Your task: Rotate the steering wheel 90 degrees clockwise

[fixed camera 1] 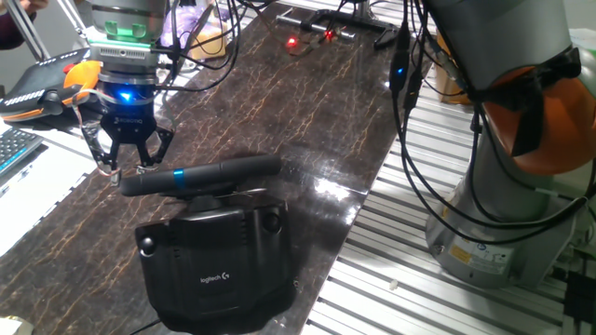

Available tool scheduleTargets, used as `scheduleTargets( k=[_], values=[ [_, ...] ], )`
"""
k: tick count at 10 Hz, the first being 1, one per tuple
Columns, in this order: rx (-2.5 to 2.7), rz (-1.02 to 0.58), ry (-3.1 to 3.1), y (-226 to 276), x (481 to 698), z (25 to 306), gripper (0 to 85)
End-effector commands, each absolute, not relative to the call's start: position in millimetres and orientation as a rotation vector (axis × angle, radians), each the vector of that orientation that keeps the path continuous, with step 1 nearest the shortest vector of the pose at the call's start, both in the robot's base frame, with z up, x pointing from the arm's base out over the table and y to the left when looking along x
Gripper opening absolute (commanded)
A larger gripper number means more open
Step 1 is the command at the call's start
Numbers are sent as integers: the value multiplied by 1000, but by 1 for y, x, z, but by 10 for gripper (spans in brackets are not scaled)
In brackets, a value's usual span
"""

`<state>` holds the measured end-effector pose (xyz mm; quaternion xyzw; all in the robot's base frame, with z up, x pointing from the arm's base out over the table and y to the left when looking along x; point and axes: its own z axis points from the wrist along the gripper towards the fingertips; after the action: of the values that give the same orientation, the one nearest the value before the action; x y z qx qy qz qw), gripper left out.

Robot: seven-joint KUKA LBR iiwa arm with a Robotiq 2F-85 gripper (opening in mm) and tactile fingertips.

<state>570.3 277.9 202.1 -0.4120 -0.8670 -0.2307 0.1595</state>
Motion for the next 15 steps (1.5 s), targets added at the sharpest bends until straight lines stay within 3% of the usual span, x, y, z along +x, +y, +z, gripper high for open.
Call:
scheduleTargets(
  k=[1, 5, 7, 9, 15],
  values=[
    [-1186, -658, -2476, 277, 570, 201, 293],
    [-1211, -660, -2464, 276, 570, 200, 337],
    [-1203, -671, -2463, 275, 570, 200, 403],
    [-1187, -678, -2469, 275, 570, 200, 367],
    [-1190, -688, -2476, 272, 571, 197, 397]
  ],
)
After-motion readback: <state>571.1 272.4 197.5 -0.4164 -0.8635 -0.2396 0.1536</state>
